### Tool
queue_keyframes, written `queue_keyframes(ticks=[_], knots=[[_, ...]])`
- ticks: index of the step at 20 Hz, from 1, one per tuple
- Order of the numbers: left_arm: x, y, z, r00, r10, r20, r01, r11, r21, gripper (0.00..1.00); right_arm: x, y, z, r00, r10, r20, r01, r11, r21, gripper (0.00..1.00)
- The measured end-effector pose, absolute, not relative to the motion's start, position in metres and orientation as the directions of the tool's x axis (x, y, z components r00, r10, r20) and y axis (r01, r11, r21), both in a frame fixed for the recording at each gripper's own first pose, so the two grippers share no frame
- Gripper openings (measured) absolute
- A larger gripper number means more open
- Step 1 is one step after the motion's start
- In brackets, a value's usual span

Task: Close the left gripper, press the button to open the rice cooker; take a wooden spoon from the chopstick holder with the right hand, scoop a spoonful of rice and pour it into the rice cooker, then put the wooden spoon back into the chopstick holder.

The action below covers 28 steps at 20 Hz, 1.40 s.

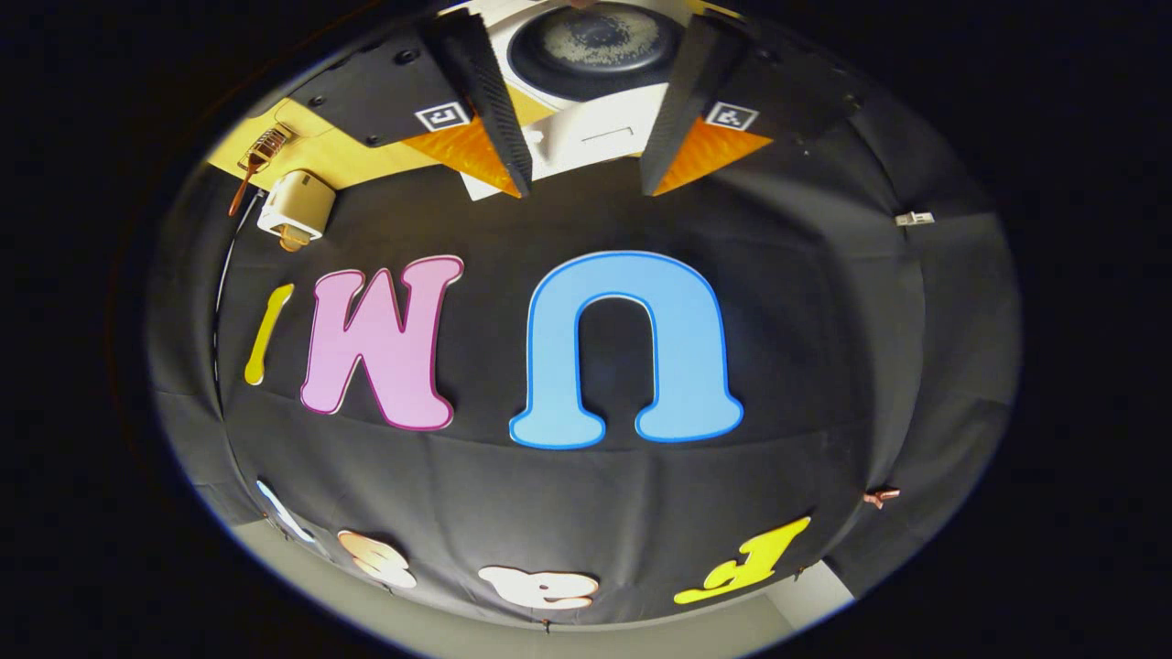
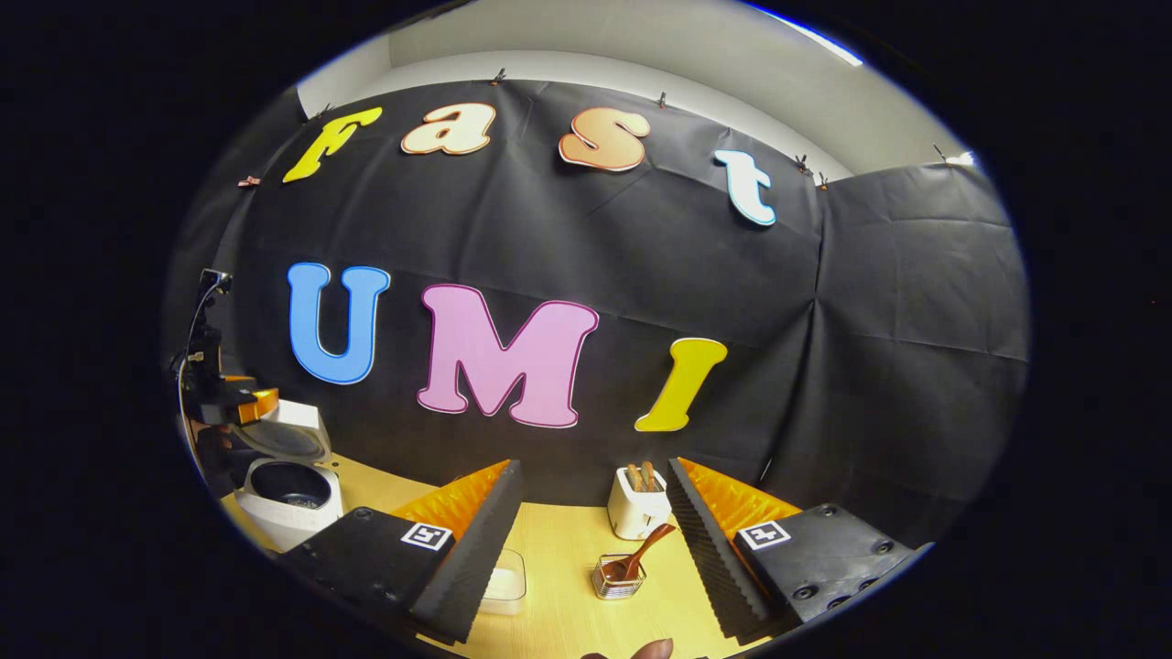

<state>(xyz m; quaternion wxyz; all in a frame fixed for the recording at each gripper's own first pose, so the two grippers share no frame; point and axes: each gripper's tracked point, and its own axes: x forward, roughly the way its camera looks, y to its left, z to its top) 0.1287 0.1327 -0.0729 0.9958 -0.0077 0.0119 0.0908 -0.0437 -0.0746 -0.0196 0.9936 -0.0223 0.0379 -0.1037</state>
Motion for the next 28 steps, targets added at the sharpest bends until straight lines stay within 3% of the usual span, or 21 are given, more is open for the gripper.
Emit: queue_keyframes(ticks=[5,13,28], knots=[[0.114,0.139,-0.04,0.969,0.241,0.062,-0.243,0.969,0.033,0.92,-0.039,-0.092,-0.025,0.975,-0.208,-0.074,0.206,0.978,-0.031,0.97],[0.073,0.079,-0.035,0.965,0.261,0.008,-0.259,0.963,-0.067,0.94,0.004,-0.146,-0.08,0.992,-0.093,-0.087,0.1,0.992,0.073,0.97],[0.032,-0.012,-0.039,0.931,0.355,-0.085,-0.357,0.934,-0.013,0.94,0.103,-0.22,-0.336,0.932,0.075,-0.355,0.019,0.967,0.253,0.98]])
